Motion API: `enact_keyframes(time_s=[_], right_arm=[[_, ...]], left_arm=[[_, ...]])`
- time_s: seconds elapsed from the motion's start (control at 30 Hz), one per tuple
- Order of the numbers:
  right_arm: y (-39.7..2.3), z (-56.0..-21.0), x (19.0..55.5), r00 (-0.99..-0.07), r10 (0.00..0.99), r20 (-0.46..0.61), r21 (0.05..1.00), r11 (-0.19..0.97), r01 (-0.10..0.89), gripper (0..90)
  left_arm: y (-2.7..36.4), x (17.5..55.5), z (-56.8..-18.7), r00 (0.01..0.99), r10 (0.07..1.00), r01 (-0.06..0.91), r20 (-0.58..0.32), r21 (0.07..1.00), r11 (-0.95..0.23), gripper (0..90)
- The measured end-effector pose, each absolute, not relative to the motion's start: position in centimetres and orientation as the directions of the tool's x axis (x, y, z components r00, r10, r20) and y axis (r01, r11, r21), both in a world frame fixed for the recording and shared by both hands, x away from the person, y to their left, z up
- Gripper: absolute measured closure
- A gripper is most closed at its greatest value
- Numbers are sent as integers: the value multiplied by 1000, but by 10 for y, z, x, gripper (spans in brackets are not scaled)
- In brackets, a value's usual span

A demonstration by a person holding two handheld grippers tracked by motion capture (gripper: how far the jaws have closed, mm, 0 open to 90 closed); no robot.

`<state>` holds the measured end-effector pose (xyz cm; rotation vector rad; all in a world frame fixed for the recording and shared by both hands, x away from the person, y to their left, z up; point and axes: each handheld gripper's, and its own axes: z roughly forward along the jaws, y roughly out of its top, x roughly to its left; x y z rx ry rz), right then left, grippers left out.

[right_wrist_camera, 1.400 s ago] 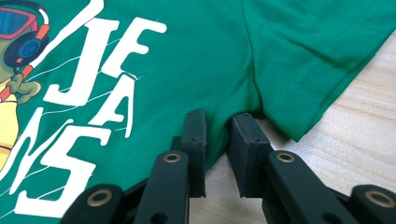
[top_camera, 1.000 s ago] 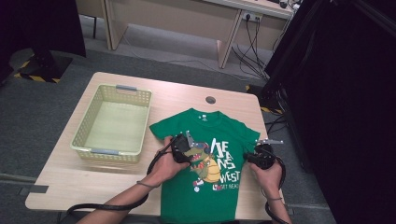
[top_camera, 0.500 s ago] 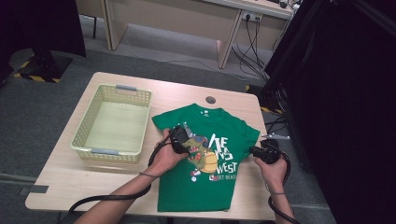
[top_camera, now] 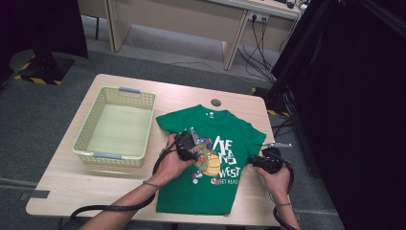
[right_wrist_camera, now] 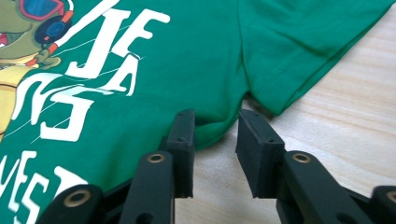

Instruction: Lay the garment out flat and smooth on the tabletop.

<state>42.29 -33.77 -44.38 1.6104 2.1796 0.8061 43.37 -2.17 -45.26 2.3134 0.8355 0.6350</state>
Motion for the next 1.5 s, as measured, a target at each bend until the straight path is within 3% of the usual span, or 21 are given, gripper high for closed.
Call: enact_keyframes(time_s=[0.23,0.4,0.53,0.8,0.97,1.4,1.5], right_arm=[[-331,-448,428,-306,947,95,601,190,776,608],[-328,-451,430,-303,947,102,593,187,783,616],[-325,-455,429,-299,949,103,592,183,785,655],[-324,-456,426,-303,948,97,608,184,772,824],[-328,-448,427,-310,946,94,612,191,767,860],[-341,-433,434,-288,954,78,640,173,748,870],[-341,-434,433,-278,959,53,643,180,744,810]], left_arm=[[-26,423,-456,721,658,399,219,645,-652,277],[-26,421,-460,724,655,404,216,637,-657,276],[-26,420,-462,724,657,405,212,640,-652,276],[-25,422,-462,720,657,400,224,640,-656,276],[-23,427,-462,709,663,402,240,635,-660,277],[-19,436,-462,694,680,418,235,638,-647,289],[-17,438,-462,685,687,424,242,634,-646,288]])
